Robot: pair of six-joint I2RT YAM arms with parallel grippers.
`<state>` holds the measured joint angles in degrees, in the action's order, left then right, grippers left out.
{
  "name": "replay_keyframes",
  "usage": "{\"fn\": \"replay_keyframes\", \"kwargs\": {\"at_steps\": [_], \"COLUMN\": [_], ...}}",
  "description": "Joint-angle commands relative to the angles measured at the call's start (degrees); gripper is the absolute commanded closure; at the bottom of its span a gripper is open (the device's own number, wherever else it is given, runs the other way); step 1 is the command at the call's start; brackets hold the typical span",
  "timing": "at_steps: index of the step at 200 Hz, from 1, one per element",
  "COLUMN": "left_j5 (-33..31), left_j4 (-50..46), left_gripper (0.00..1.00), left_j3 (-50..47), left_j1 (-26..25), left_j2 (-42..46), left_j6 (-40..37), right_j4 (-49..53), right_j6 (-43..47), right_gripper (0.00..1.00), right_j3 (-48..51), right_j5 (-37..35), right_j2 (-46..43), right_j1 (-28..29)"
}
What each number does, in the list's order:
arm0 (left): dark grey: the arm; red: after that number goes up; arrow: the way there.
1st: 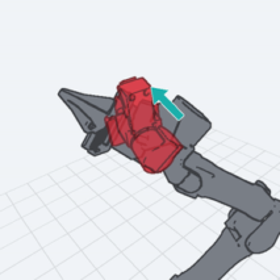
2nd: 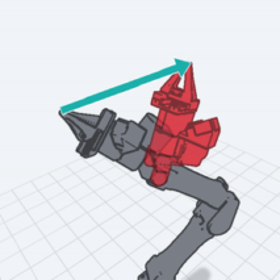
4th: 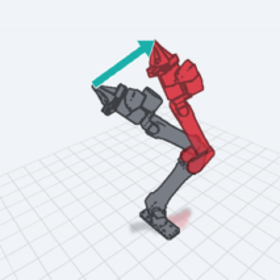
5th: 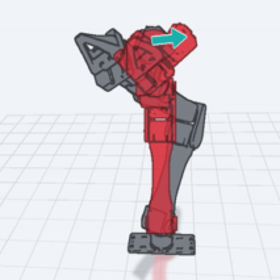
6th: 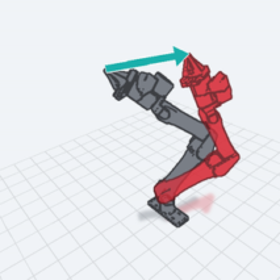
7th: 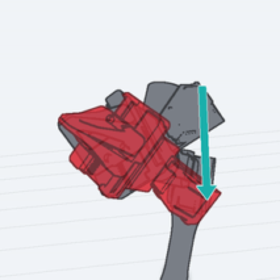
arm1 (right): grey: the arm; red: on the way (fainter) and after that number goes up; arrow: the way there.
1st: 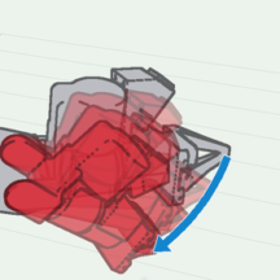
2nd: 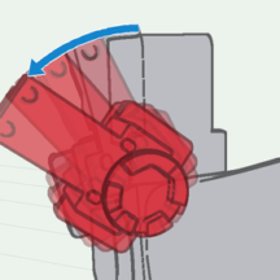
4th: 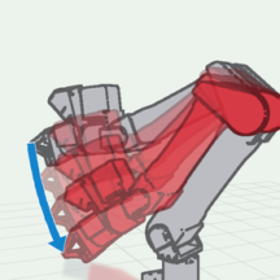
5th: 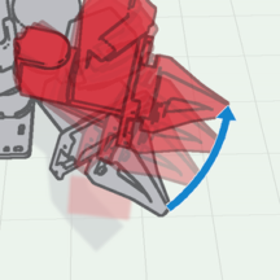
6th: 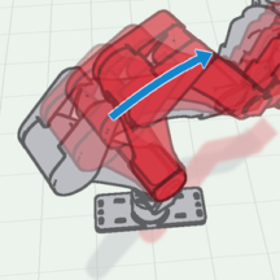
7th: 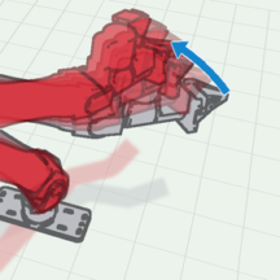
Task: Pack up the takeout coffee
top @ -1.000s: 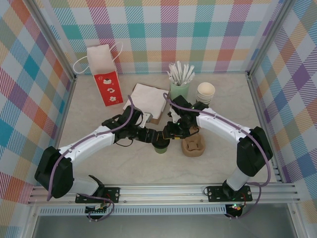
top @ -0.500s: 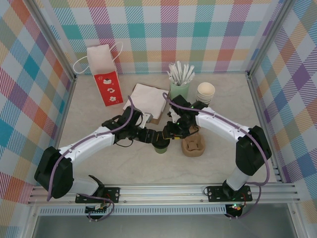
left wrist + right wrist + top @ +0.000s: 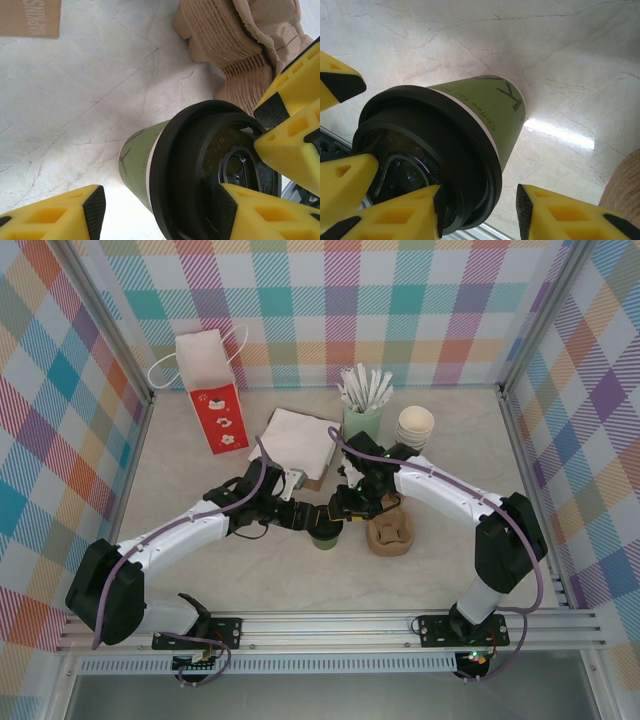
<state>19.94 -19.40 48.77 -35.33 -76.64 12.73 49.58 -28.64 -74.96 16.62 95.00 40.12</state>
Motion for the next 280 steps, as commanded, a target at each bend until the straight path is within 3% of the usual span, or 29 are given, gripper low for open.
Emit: {"fn": "replay_keyframes", "kwargs": {"at_steps": [1, 280], "left_j5": [-2.47, -0.65], "left_j4": [-9.91, -8.13], "left_gripper": [0.4, 0.38], "left_j3": [-4.45, -1.85], "left_j1": [0.26, 0.27], "left_j2": [-1.89, -2.13], "left_j6": [0.16, 1.05], "right_j4": [5.83, 10.19], "right_j6": [1.05, 2.1], "right_gripper": [0.56, 0.69], "right_j3": [0.6, 5.94], "right_j5": [-0.63, -4.05], "right_j2": [2.41, 6.72], "right_j1": [0.48, 0.57]}}
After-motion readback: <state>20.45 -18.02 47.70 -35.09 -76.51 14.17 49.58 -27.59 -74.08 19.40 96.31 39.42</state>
